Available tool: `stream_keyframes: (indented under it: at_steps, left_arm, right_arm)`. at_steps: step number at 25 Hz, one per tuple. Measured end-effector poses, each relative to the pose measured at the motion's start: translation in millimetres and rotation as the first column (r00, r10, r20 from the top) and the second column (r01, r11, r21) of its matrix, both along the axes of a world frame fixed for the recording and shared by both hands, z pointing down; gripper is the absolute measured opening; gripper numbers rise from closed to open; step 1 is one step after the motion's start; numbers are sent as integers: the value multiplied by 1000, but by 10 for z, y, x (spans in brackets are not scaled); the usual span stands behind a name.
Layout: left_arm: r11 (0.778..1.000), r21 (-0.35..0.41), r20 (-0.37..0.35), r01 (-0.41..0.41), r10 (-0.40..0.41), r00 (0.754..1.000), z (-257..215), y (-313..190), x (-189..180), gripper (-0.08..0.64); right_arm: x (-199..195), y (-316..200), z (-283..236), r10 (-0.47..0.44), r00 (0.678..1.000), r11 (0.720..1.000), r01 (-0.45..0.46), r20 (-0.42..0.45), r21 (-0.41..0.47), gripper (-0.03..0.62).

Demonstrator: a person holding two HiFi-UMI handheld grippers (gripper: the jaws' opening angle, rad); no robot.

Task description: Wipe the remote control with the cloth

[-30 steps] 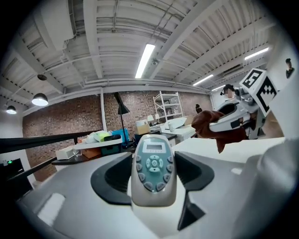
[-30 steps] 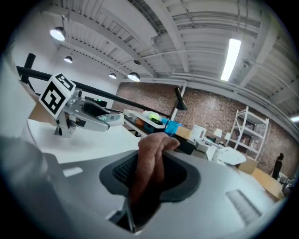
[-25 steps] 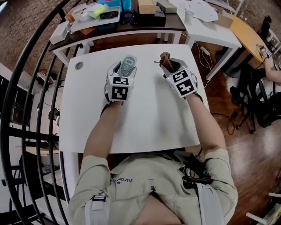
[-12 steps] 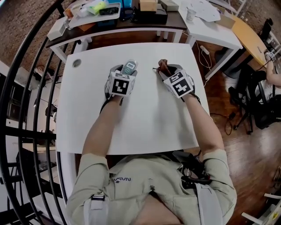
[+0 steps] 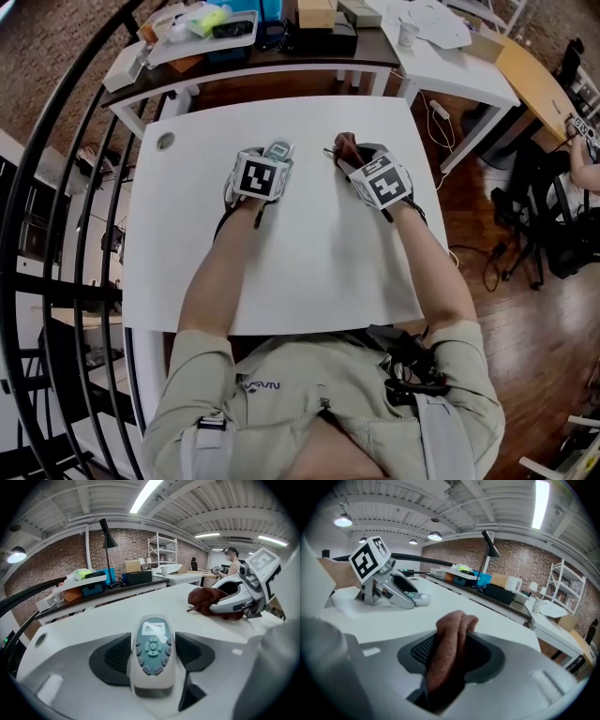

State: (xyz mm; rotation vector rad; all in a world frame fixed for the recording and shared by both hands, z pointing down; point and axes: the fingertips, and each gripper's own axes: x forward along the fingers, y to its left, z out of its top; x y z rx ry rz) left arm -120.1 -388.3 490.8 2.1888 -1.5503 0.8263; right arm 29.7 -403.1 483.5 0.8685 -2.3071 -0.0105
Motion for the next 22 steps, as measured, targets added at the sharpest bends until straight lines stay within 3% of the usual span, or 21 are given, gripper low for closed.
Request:
stream_keyframes:
  at_steps: [5, 8, 10, 12, 14, 17, 18, 22]
  left_arm:
    - [996, 83, -49, 26, -22, 999, -181, 57, -38, 345]
    - [984, 175, -99, 25, -7, 995, -504, 159, -14, 345]
    - [963, 266, -125, 37, -4, 992, -840, 325, -16, 337]
    - [927, 372, -164, 51, 11, 986, -1183, 576, -2, 297]
    - [880, 469, -199, 72, 26, 980, -1460, 932, 40, 220]
    - [800, 594, -188, 85, 36, 981, -1753, 1561, 140, 130]
    - [774, 628, -176, 79, 42, 984, -1817, 1786, 182, 115]
    - [695, 717, -131, 51, 62, 989, -1923, 2480, 396, 61]
  right_arm:
    - [73, 53, -201, 12, 998, 1000, -12, 65, 1, 233]
    - [136, 125, -594, 28, 992, 997, -37, 124, 70, 250]
    - [147, 278, -954, 33, 982, 987, -61, 186, 147, 250]
    - [135, 564, -1370, 13, 963, 965, -82, 268, 247, 232]
    - [170, 973, -1743, -20, 939, 929, -109, 342, 354, 118]
    - [314, 1648, -2081, -60, 918, 872, -143, 393, 468, 9]
    - [362, 1856, -2105, -64, 915, 863, -150, 399, 483, 5]
    - [517, 2428, -1812, -20, 902, 885, -185, 432, 427, 5]
